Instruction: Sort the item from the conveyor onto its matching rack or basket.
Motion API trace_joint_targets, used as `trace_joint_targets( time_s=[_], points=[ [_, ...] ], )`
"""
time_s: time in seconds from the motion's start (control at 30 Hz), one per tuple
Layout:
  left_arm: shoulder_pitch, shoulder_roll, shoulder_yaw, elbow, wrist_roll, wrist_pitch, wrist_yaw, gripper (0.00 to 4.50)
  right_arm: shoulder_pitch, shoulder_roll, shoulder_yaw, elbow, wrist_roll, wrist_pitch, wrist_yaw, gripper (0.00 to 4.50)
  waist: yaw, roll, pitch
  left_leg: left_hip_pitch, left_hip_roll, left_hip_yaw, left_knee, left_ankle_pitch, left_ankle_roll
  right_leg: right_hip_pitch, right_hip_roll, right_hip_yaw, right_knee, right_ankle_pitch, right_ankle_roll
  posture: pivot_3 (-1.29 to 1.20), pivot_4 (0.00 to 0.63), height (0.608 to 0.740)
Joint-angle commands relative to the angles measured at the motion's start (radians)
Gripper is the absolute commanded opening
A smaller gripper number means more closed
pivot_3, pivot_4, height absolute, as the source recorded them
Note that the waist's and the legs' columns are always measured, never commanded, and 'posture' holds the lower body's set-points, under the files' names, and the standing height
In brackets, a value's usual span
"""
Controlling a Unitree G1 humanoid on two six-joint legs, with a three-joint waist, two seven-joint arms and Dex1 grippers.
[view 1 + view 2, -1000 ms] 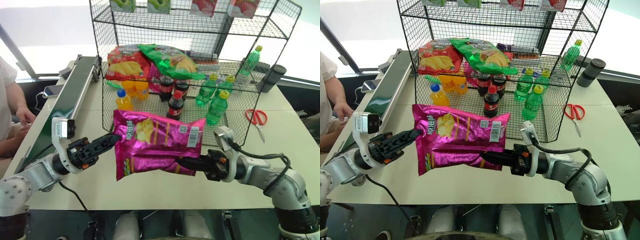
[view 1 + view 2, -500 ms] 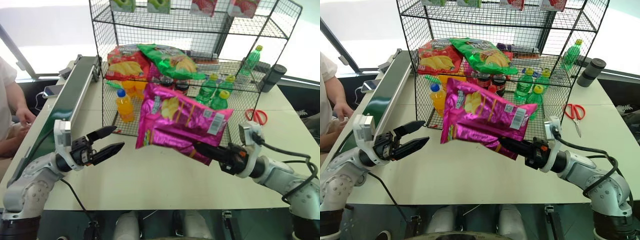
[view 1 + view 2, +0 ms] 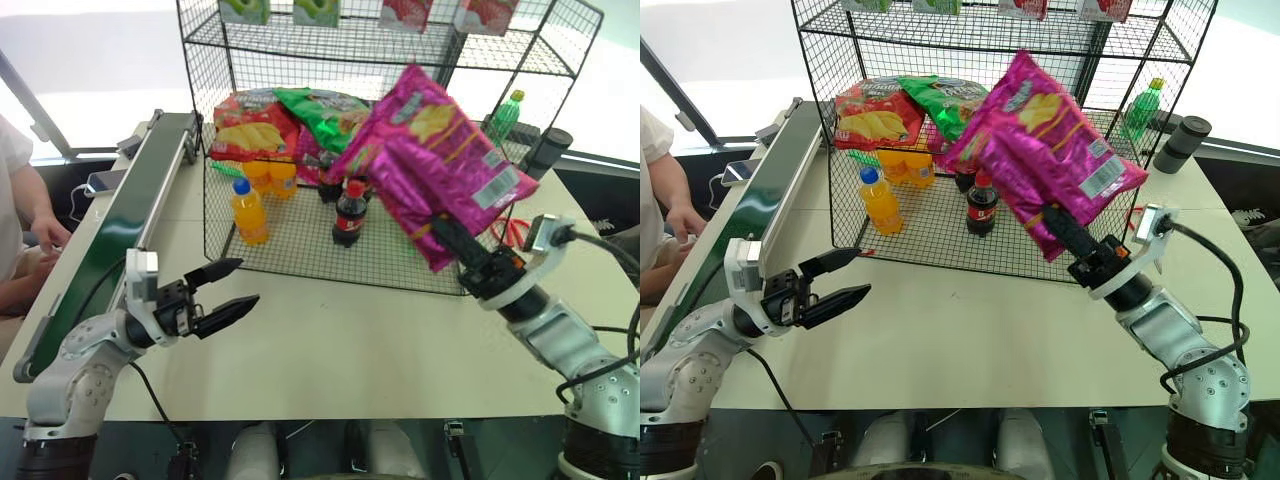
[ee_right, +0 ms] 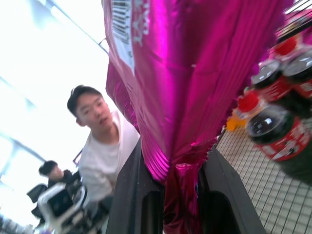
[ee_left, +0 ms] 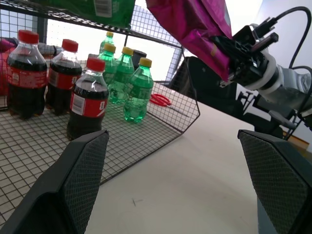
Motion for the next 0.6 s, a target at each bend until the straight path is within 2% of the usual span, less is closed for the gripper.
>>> trace_joint_targets(
  time_s=[0.03, 0.33, 0.6],
  points=[
    [-0.017, -0.008, 0.007, -0.003, 0.016, -0.031, 0.005, 4.5, -0.03, 0.03, -0.018, -0.018, 0.087, -0.05, -0.093, 0.11, 0.0, 0.0, 0.0, 0.0, 0.0, 0.0, 0.0, 0.0, 0.0, 0.0, 0.0, 0.0, 0.0, 0.0, 0.0, 0.0, 0.15, 0.726],
    [-0.027, -0.024, 0.0, -0.006, 0.046, -0.063, 0.012, 4.5, -0.112, 0.102, -0.005, -0.002, 0.208, -0.154, -0.312, 0.11, -0.001, 0.0, 0.0, 0.0, 0.0, 0.0, 0.0, 0.0, 0.0, 0.0, 0.0, 0.0, 0.001, 0.0, 0.0, 0.0, 0.15, 0.726],
    [-0.025, -0.029, 0.0, -0.009, 0.048, -0.066, 0.012, 4.5, -0.112, 0.151, 0.032, -0.031, 0.22, -0.205, -0.395, 0.11, -0.002, 0.0, 0.0, 0.001, 0.0, 0.0, 0.001, 0.0, 0.0, 0.0, 0.0, 0.0, 0.002, 0.0, 0.001, 0.0, 0.15, 0.726]
  ],
)
